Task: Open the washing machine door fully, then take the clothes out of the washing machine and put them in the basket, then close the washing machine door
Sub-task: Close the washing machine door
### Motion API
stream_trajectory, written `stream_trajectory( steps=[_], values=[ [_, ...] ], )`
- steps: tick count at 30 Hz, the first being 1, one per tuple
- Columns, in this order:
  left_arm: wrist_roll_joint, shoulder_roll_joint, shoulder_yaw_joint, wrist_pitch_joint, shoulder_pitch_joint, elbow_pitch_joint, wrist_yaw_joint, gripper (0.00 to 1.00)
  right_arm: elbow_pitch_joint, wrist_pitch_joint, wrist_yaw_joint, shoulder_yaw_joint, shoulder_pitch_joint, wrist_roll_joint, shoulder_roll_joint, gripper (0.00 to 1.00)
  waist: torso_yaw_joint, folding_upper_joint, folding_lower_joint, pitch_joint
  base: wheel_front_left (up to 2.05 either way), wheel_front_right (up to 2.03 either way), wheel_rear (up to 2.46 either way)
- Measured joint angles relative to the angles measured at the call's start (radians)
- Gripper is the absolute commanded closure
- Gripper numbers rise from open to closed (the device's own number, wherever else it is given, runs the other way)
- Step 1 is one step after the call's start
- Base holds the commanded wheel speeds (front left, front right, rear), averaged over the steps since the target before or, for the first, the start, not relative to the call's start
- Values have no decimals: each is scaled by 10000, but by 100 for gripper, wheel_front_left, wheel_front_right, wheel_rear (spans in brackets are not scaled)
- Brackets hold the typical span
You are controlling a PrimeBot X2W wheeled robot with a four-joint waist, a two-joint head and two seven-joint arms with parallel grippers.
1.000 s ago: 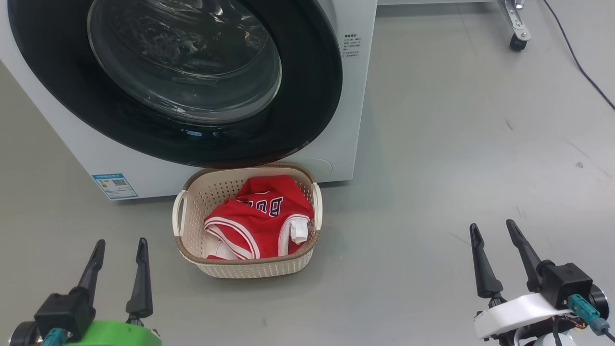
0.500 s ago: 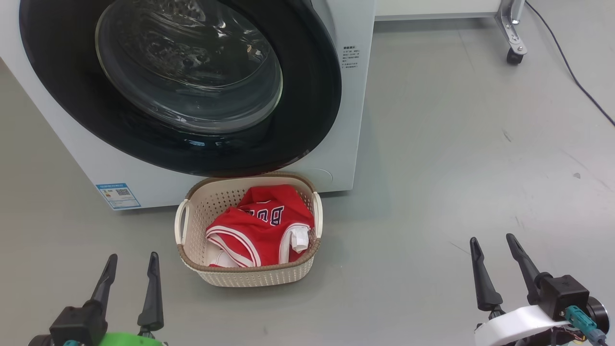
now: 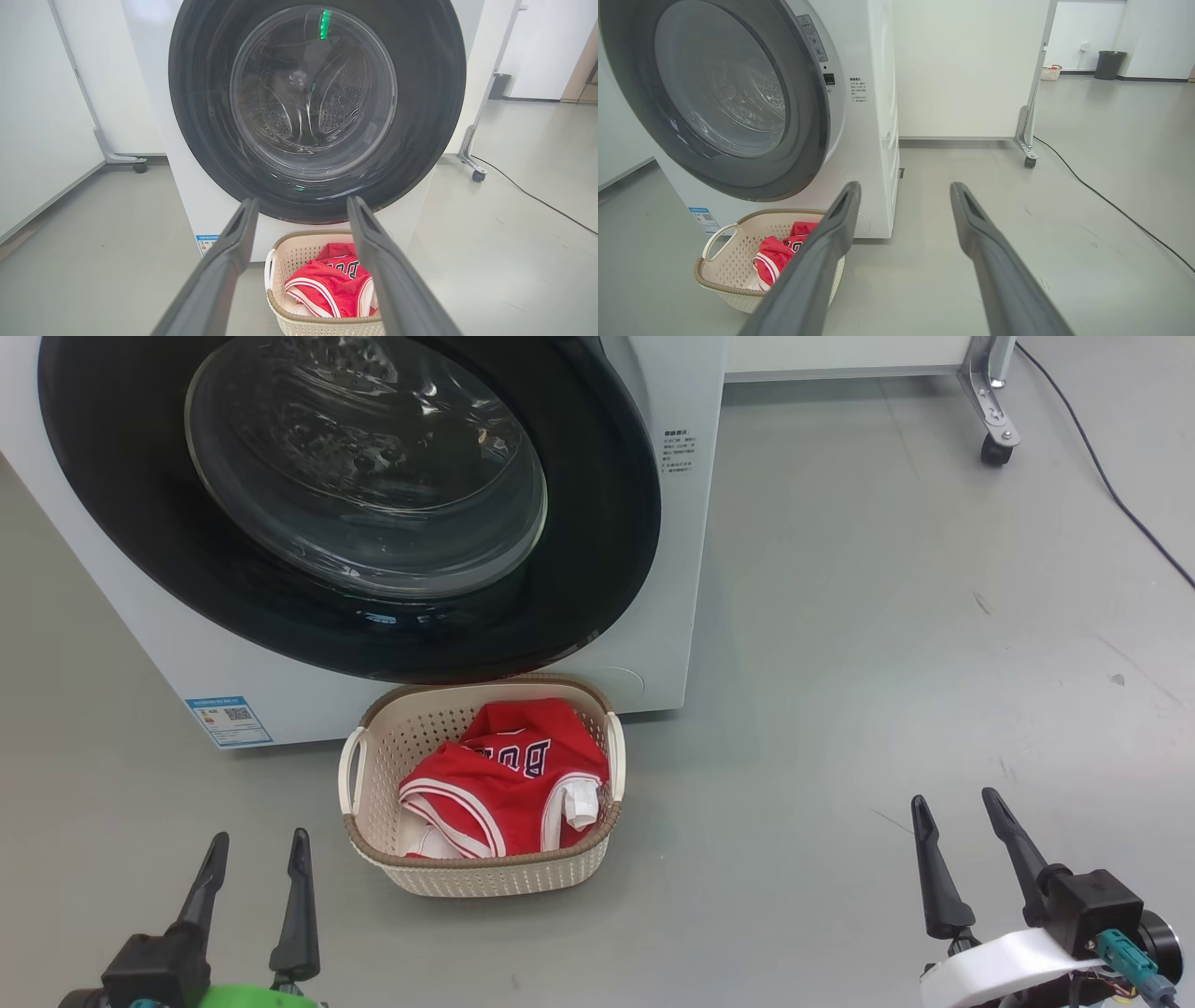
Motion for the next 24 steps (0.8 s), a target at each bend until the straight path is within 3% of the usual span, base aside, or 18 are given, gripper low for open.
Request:
stream_trajectory(
  steps=[1,2,3,24],
  values=[
    [12,0,-2,-2,0,0,0,0,-13,0,-17,4,0,0,0,0,-2,0,0,-1,0,0,0],
    [27,-2,-4,-19,0,2,0,0,-27,0,-27,6,0,0,0,25,-4,0,0,0,0,0,0],
    [58,-2,-4,-52,0,2,2,0,-42,0,-29,6,1,2,2,100,-6,0,0,1,0,0,0],
    [341,-75,-337,-98,-47,-86,75,0,-255,196,123,38,-199,-2,-337,100,270,0,1,300,0,0,0]
  ],
)
